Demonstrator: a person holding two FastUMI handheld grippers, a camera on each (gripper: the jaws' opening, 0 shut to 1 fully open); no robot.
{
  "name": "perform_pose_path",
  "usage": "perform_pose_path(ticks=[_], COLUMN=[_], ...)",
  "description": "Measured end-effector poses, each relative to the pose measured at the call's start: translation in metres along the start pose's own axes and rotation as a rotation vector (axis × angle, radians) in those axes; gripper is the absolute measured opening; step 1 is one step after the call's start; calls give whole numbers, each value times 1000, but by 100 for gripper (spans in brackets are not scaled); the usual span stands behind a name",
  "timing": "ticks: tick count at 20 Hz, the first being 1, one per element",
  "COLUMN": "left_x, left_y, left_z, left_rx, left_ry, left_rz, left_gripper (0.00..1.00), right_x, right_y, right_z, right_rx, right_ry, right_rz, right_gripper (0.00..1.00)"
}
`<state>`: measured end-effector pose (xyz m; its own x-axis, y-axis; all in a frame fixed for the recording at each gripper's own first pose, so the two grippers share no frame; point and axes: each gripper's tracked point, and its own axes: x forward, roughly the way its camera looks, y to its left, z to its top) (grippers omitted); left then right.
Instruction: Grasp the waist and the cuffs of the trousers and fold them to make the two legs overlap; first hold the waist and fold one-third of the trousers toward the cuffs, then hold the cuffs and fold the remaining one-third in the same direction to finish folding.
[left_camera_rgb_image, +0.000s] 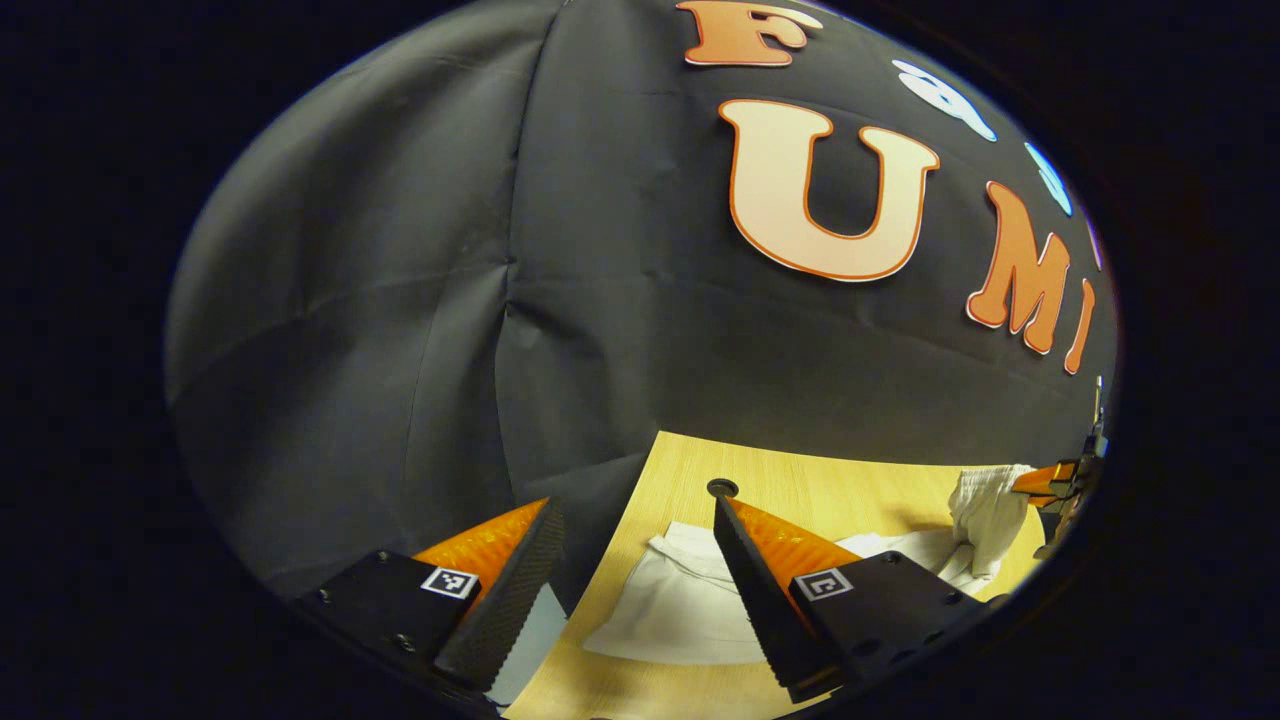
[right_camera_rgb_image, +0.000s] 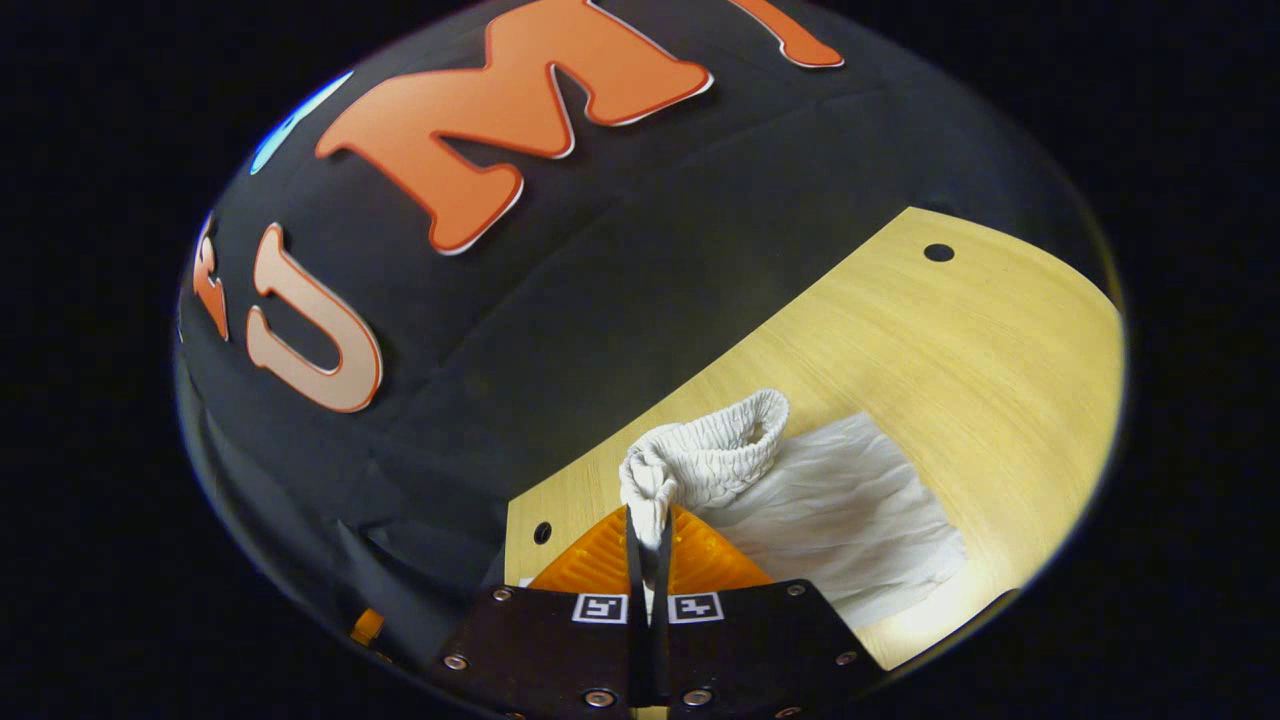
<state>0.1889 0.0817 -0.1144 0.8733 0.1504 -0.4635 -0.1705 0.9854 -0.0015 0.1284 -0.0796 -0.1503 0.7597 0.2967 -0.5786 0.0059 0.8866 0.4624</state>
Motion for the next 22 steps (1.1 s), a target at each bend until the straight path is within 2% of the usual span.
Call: perform_pose_path(ticks=[9,14,16,18,19,20,21,22], left_x=[2,4,4,5,4,2,2,2], left_y=[1,2,1,2,3,2,2,2], left_z=[0,0,1,2,-1,-1,-3,-4], left_rx=[-15,-24,-26,-31,-33,-37,-39,-39], left_ry=[21,29,36,38,39,42,44,41], left_rz=[4,9,12,13,15,16,15,18], left_gripper=[99,99,99,99,99,100,99,99], right_x=[-7,-14,-15,-10,-8,-7,-7,-8], right_y=[3,-3,-2,-6,-11,-13,-16,-18], right_z=[8,14,11,7,3,-1,-6,-8], right_rx=[-209,-303,-331,-357,-364,-367,-374,-384], right_ry=[161,220,253,286,300,315,321,321], right_rz=[-74,-122,-113,-90,-77,-62,-50,-42], right_gripper=[1,6,12,24,40,48,60,65])
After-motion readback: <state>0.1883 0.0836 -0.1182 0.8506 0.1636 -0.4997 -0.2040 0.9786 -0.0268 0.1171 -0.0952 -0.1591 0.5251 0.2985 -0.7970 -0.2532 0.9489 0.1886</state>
